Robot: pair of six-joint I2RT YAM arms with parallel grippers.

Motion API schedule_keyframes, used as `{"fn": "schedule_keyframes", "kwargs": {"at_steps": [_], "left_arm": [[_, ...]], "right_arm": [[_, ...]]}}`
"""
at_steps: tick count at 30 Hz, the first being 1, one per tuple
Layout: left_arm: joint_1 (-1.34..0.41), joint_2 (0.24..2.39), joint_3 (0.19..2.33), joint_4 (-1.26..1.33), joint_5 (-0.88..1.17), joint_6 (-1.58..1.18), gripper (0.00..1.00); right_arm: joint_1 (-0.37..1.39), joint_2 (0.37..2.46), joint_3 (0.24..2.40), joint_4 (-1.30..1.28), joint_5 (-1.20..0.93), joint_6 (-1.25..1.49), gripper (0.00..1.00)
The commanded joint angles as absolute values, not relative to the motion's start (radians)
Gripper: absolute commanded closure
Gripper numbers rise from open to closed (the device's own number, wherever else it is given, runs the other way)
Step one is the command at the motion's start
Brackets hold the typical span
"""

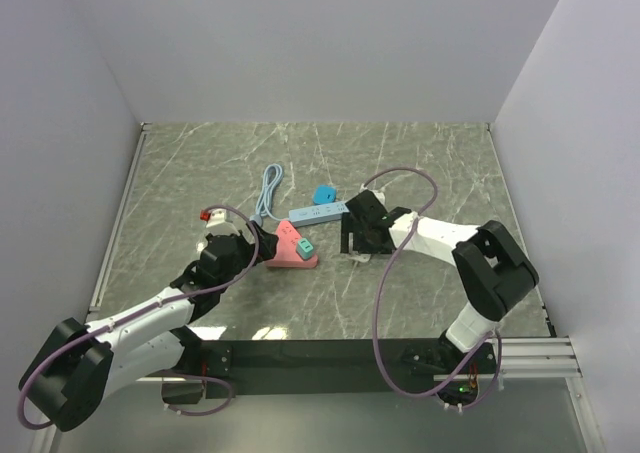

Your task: Insert the plug

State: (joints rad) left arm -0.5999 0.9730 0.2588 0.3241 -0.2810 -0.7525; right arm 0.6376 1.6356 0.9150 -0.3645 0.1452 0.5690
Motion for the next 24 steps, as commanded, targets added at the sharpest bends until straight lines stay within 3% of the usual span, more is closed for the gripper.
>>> {"fn": "schedule_keyframes", "kwargs": {"at_steps": [1,7,10,11,14,24], "left_arm": [[-0.598,0.974,0.265,0.353,-0.305,-0.726,0.01],[-0.6,0.98,0.256,0.376,-0.301,-0.71,0.0],[-0.601,0.976,0.244,0.409,-0.279,-0.693,0.01],[-0.601,0.97,0.241,0.419,-0.272,-0.686,0.0],[-0.617,0.947,0.227,0.454,-0.249,-0.657,0.01],[-0.725,0.871,0.187,0.679,-0.072,-0.543,0.02]], "right_arm": [[0.637,1.666,0.948,-0.365,0.189,0.63,0.14],[0.643,1.698,0.968,-0.38,0.213,0.656,0.24],[0.652,1.716,0.992,-0.419,0.262,0.658,0.47],[0.652,1.717,0.996,-0.419,0.268,0.654,0.68],[0.649,1.695,1.003,-0.396,0.25,0.631,1.0],[0.637,1.623,1.167,-0.312,0.075,0.558,1.0]]}}
